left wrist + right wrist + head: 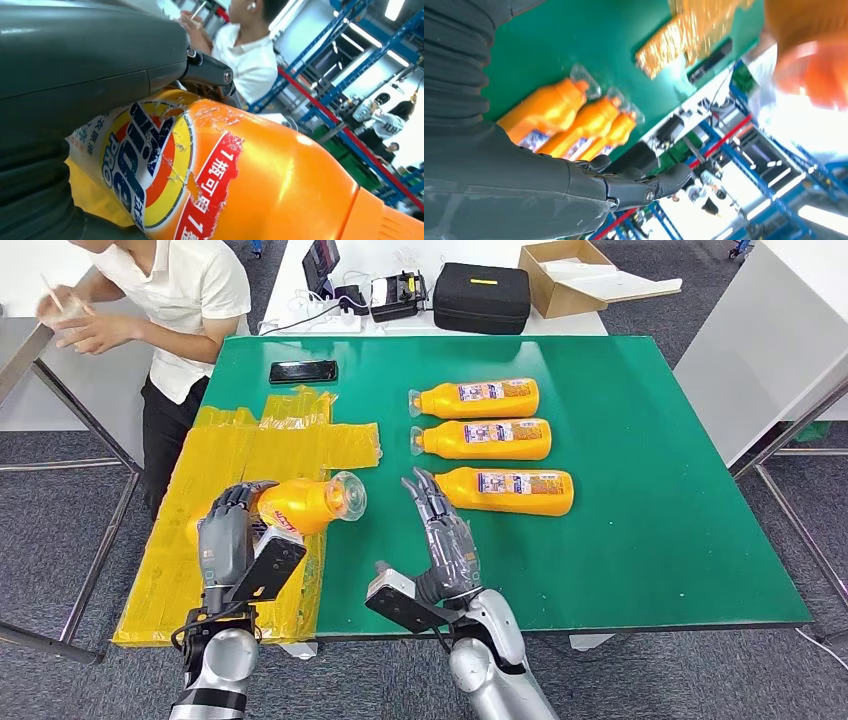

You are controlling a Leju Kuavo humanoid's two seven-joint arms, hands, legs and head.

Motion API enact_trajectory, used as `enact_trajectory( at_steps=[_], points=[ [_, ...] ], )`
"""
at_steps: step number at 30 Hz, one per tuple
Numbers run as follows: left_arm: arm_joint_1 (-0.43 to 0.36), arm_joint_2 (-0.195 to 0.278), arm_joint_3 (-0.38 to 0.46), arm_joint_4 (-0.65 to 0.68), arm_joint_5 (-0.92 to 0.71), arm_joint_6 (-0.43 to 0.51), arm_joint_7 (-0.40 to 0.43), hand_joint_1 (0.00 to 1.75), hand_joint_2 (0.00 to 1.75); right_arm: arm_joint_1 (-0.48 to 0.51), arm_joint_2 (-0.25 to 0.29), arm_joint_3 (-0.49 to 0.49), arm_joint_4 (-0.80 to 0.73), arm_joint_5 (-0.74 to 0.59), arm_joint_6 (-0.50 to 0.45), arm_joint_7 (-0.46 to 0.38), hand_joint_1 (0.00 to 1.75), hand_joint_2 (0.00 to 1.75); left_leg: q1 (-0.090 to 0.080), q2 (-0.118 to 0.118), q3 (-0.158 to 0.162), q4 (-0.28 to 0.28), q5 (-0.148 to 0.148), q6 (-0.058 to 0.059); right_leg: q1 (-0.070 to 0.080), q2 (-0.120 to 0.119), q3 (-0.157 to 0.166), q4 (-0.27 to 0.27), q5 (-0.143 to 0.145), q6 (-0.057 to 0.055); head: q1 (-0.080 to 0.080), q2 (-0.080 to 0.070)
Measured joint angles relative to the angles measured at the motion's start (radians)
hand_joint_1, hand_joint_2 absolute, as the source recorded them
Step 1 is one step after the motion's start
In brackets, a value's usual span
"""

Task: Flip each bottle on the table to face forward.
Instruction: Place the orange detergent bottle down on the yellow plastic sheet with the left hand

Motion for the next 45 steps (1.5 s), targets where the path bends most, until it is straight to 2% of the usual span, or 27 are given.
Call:
enact_trajectory(
  at_steps=[5, 7, 12, 17, 18, 21, 22, 25, 26, 30, 37, 45],
  points=[
    [-0.020, 0.008, 0.015, 0.016, -0.321, 0.032, 0.115, 1.75, 1.75, 0.014, -0.004, -0.035, -0.074, -0.042, 0.002, -0.039, 0.00, 1.75, 0.000, 0.000, 0.000, 0.000, 0.000, 0.000, 0.000, 0.000, 0.000, 0.000, 0.000, 0.000, 0.000, 0.000],
    [-0.038, 0.014, 0.028, 0.048, -0.395, 0.021, 0.142, 1.75, 1.75, 0.015, -0.006, -0.051, -0.095, -0.068, 0.013, -0.053, 0.00, 1.75, 0.000, 0.000, 0.000, 0.000, 0.000, 0.000, 0.000, 0.000, 0.000, 0.000, 0.000, 0.000, 0.000, 0.000],
    [-0.091, 0.023, 0.063, 0.164, -0.407, -0.058, 0.159, 1.75, 1.75, 0.012, -0.007, -0.075, -0.096, -0.101, 0.036, -0.090, 0.00, 1.75, 0.000, 0.000, 0.000, 0.000, 0.000, 0.000, 0.000, 0.000, 0.000, 0.000, 0.000, 0.000, 0.000, 0.000],
    [-0.144, 0.034, 0.094, 0.284, -0.423, -0.066, 0.168, 1.73, 1.75, 0.002, -0.006, -0.083, -0.064, -0.116, 0.037, -0.110, 0.00, 1.75, 0.000, -0.001, -0.001, 0.000, 0.000, 0.000, 0.000, 0.000, 0.000, 0.000, 0.000, 0.000, 0.000, 0.000],
    [-0.151, 0.036, 0.100, 0.300, -0.423, -0.067, 0.166, 1.57, 1.75, 0.001, -0.006, -0.085, -0.058, -0.117, 0.037, -0.113, 0.00, 1.75, 0.000, -0.001, -0.001, 0.000, 0.000, 0.000, 0.000, 0.000, 0.000, 0.000, 0.000, 0.000, 0.000, 0.000],
    [-0.169, 0.038, 0.115, 0.332, -0.408, -0.083, 0.153, 0.35, 1.75, -0.002, -0.004, -0.089, -0.046, -0.119, 0.037, -0.117, 0.00, 1.75, 0.000, -0.001, -0.001, 0.000, 0.000, 0.000, 0.000, 0.000, 0.000, 0.000, 0.000, 0.000, 0.000, 0.000],
    [-0.173, 0.038, 0.118, 0.340, -0.402, -0.090, 0.147, 0.20, 1.75, -0.003, -0.004, -0.090, -0.042, -0.119, 0.038, -0.118, 0.00, 1.75, 0.000, -0.001, -0.001, 0.000, 0.000, 0.000, 0.000, 0.000, 0.000, 0.000, 0.000, 0.000, 0.000, 0.000],
    [-0.186, 0.038, 0.126, 0.362, -0.388, -0.107, 0.132, 0.49, 1.75, -0.009, -0.004, -0.092, -0.027, -0.119, 0.040, -0.125, 0.00, 1.75, 0.000, -0.001, -0.001, 0.000, 0.000, 0.000, 0.000, 0.000, 0.000, 0.000, 0.000, 0.000, 0.000, 0.000],
    [-0.190, 0.038, 0.127, 0.371, -0.386, -0.112, 0.130, 0.47, 1.75, -0.011, -0.004, -0.092, -0.021, -0.121, 0.040, -0.129, 0.00, 1.75, 0.000, -0.001, -0.001, 0.000, 0.000, 0.000, 0.000, 0.000, 0.000, 0.000, 0.000, 0.000, 0.000, 0.000],
    [-0.208, 0.038, 0.132, 0.403, -0.384, -0.129, 0.126, 0.00, 1.75, -0.019, -0.002, -0.092, 0.008, -0.130, 0.042, -0.145, 0.00, 1.75, 0.000, -0.001, -0.001, 0.000, 0.000, 0.000, 0.000, 0.000, 0.000, 0.000, 0.000, 0.000, 0.000, 0.000],
    [-0.271, 0.046, 0.138, 0.527, -0.360, -0.207, 0.151, 0.00, 1.75, -0.049, 0.002, -0.092, 0.077, -0.170, 0.057, -0.180, 0.00, 1.75, 0.000, -0.001, -0.001, 0.000, 0.000, 0.000, 0.000, 0.000, 0.001, 0.000, 0.000, 0.000, 0.000, 0.000],
    [-0.370, 0.081, 0.140, 0.716, -0.341, -0.220, 0.140, 0.00, 1.75, -0.087, 0.003, -0.093, 0.161, -0.196, 0.057, -0.206, 0.00, 1.75, 0.000, -0.002, 0.002, 0.000, 0.000, 0.000, 0.000, -0.001, 0.005, 0.000, 0.000, 0.000, 0.000, 0.000]
  ],
)
